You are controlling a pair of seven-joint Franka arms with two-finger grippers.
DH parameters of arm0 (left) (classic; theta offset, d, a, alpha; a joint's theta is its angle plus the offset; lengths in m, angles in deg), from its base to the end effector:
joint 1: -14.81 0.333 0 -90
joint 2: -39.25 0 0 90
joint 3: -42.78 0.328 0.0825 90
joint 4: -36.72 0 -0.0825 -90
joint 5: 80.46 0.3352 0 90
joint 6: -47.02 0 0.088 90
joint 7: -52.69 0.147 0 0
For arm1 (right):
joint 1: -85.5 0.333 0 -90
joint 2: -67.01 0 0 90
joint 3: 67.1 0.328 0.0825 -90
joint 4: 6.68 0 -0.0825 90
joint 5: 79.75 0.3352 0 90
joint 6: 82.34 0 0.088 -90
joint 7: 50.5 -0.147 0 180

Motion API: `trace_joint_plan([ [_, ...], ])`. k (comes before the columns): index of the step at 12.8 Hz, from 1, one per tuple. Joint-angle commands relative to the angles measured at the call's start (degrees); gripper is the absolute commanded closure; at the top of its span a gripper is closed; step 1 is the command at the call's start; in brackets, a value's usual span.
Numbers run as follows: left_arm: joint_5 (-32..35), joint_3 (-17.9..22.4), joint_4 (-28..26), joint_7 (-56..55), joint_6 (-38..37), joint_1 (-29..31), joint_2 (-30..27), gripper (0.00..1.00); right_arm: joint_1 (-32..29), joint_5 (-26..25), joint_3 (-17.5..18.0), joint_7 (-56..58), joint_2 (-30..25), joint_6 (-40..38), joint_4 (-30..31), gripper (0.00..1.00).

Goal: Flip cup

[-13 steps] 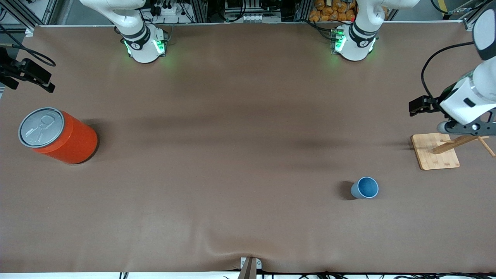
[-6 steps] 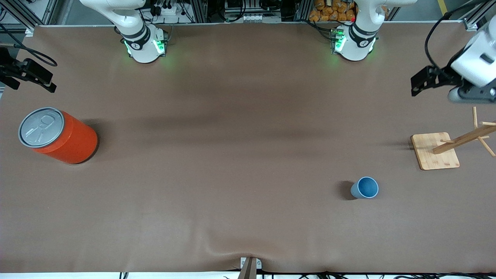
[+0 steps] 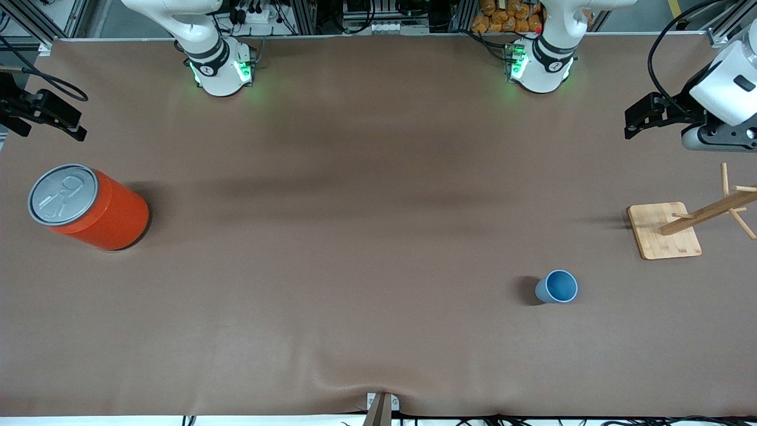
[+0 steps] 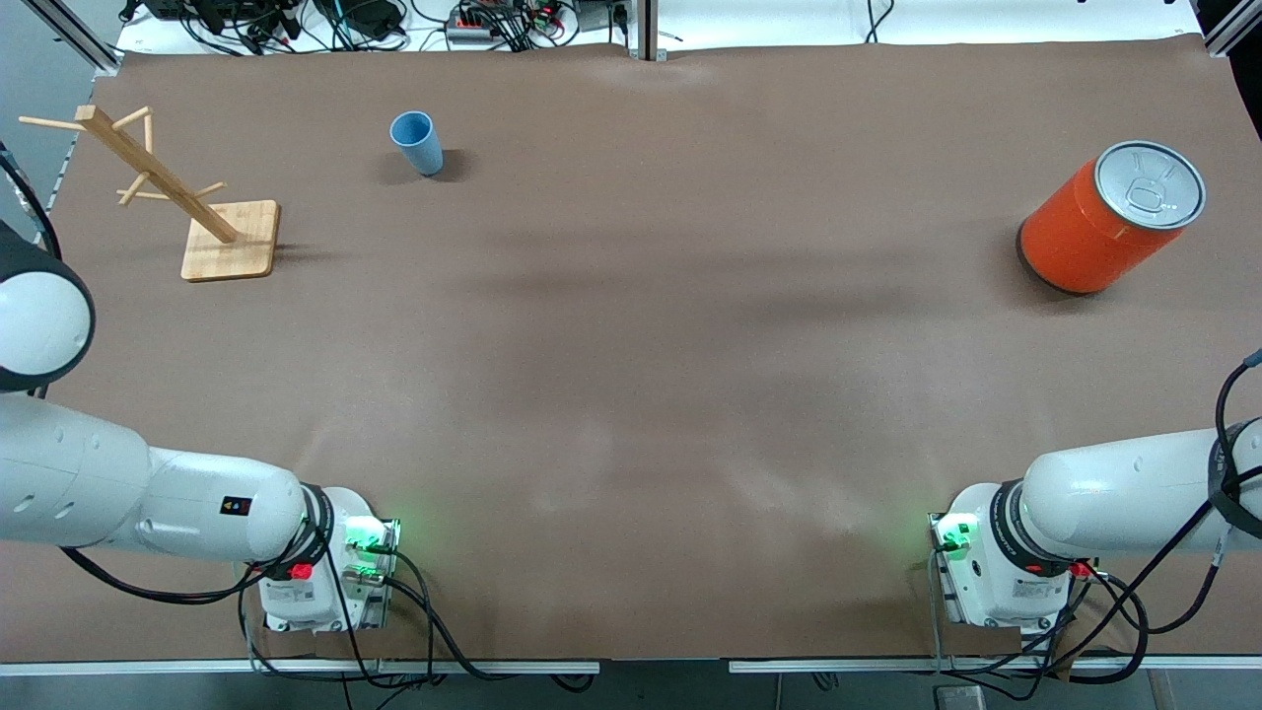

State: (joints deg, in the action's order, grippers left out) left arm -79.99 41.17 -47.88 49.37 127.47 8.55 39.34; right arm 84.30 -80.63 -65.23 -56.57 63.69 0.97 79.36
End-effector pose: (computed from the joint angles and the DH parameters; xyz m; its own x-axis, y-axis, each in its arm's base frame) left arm 0.4816 -0.0652 0.6209 0.9943 -0.0776 -0.0733 -0.0787 -0.9968 -0.0124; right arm 0.4749 0.0037 0.6435 0.9953 -0.0959 0.0120 -0.0961 -0.9952 0.0159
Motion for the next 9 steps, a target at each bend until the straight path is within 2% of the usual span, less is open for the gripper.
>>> trace_joint_plan([
  [1,-1.09,-3.13,-0.04,-0.46,-1.17,3.54,-1.32,0.00,0.32,-0.44,-0.11,0.44,0.94,-1.13,-1.67,0.00],
  [9,2.16,-3.22,-0.04,3.22,-1.17,3.28,-0.97,0.00,0.32,-0.53,-0.11,0.44,0.94,-1.48,-1.40,0.00],
])
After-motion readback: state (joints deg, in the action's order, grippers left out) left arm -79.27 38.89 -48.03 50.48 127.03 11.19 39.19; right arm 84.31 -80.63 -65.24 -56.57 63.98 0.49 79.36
